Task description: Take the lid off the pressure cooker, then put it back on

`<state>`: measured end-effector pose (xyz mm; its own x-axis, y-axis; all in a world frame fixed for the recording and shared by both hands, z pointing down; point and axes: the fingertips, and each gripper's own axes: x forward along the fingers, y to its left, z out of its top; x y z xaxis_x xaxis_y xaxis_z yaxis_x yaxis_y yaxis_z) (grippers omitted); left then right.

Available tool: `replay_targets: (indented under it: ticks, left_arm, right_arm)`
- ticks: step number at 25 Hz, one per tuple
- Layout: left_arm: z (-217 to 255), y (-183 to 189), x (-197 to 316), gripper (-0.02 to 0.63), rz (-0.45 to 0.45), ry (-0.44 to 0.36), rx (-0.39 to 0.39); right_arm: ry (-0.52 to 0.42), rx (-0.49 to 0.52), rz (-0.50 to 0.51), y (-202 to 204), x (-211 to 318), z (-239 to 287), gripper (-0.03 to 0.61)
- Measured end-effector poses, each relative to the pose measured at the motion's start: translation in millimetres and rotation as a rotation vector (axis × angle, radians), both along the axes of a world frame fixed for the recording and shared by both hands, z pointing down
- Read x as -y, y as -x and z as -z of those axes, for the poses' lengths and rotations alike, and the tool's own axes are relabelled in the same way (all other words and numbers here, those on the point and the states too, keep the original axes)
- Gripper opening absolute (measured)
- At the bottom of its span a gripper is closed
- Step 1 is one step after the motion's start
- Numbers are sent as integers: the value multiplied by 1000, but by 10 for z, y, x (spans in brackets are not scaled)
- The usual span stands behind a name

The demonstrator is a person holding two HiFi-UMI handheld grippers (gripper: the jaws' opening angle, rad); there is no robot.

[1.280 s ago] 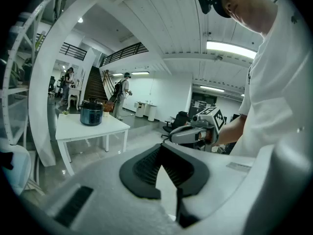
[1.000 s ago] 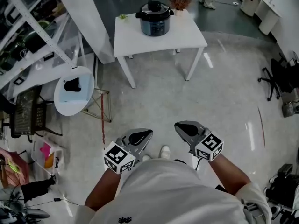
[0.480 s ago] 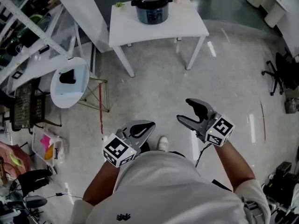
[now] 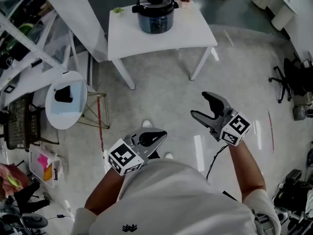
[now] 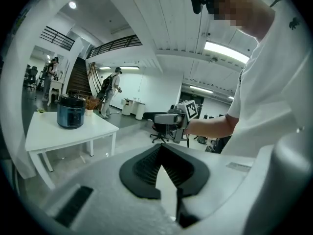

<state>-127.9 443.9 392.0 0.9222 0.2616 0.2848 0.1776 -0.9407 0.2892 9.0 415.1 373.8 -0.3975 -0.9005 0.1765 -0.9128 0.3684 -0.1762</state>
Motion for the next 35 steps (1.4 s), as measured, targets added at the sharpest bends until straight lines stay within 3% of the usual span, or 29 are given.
replay_targets:
  ticks: [8, 16, 26, 35]
  left_arm:
    - [189, -423, 1077, 6, -168, -21, -22]
    - [256, -661, 2050, 6, -234, -19, -50]
    - [266, -1015, 2814, 6, -184, 28, -71]
    - [338, -1775, 3624, 6, -39, 11, -79]
  right_arm:
    - [14, -46, -40, -417, 1116, 163, 328]
    - [-5, -86, -93, -708, 2247, 348, 310]
    - [-5, -136, -28, -1213, 3263, 390, 305]
    - [-38, -175, 123, -2027, 4383, 472, 305]
